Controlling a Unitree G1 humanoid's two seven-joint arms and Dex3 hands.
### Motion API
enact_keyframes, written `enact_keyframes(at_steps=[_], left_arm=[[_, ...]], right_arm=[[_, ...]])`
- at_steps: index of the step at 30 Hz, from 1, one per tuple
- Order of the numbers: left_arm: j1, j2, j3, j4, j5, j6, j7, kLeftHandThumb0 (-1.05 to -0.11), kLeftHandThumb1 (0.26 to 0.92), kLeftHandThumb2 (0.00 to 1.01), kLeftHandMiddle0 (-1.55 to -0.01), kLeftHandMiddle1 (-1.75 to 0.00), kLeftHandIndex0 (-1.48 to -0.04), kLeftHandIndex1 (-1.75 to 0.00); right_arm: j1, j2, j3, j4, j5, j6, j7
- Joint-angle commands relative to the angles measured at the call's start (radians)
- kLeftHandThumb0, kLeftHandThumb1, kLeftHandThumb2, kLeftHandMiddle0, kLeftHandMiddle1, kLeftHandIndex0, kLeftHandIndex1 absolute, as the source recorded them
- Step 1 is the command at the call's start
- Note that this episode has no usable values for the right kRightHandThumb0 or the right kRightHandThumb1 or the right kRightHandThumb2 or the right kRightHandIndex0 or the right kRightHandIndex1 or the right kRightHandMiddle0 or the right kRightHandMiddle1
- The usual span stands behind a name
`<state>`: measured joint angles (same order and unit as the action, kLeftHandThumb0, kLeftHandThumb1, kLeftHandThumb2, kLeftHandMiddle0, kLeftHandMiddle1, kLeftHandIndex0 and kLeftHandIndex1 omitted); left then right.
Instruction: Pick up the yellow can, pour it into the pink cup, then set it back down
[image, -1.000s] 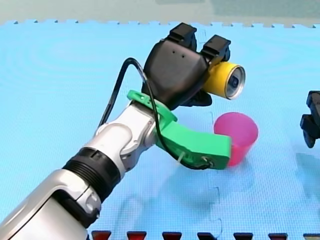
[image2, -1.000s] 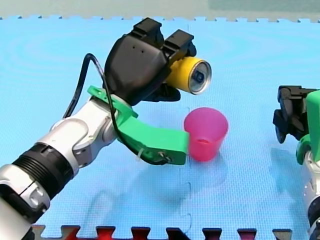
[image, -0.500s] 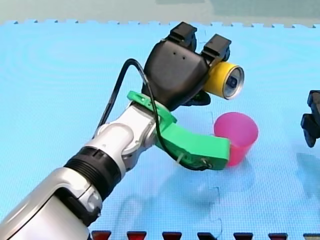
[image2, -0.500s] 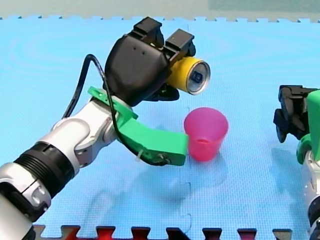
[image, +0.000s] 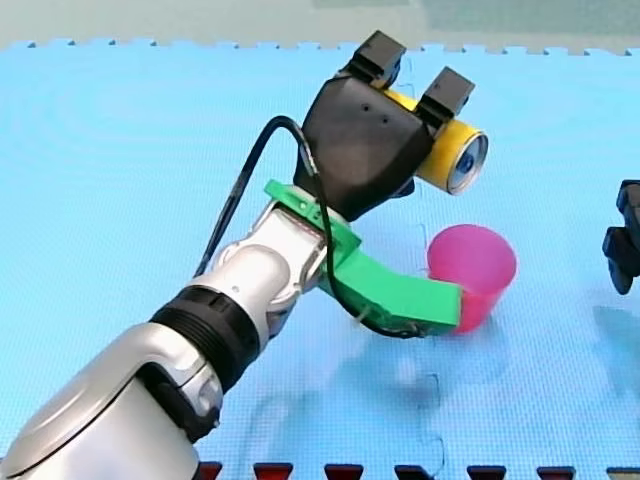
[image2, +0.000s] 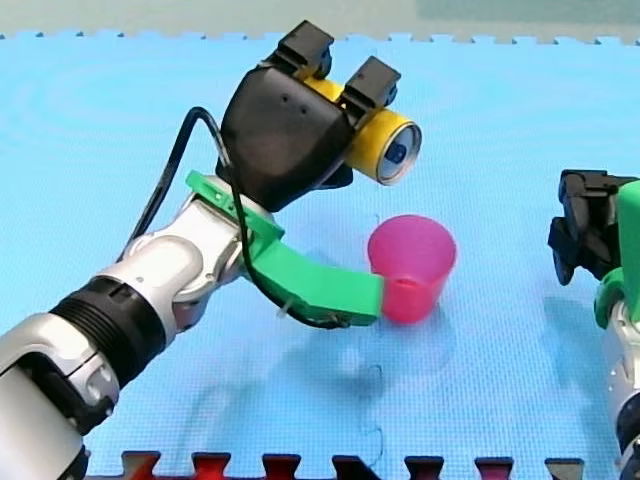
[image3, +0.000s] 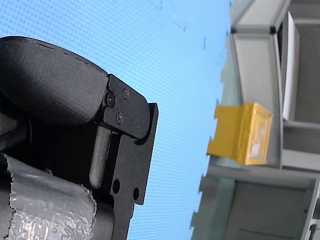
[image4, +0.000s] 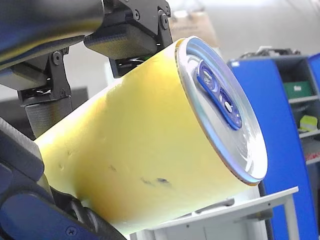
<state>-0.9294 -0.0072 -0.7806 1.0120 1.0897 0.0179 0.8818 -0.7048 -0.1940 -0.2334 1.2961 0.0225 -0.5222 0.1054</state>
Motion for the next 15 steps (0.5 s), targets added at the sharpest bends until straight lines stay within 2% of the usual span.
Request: enact_keyframes(at_steps=[1, 15], left_arm=[[-0.017, 0.004, -0.01, 0.01, 0.008, 0.01, 0.014, -0.412, 0.919, 0.0, -0.8, -1.75, -0.8, -1.13], [-0.026, 0.003, -0.028, 0.038, 0.003, 0.02, 0.032, -0.444, 0.921, 0.03, -0.81, -1.7, -0.87, -0.99]], right_arm=[[0.001, -0.006, 0.0, 0.0, 0.0, -0.002, -0.001], [0.001, -0.007, 0.003, 0.002, -0.003, -0.002, 0.0]])
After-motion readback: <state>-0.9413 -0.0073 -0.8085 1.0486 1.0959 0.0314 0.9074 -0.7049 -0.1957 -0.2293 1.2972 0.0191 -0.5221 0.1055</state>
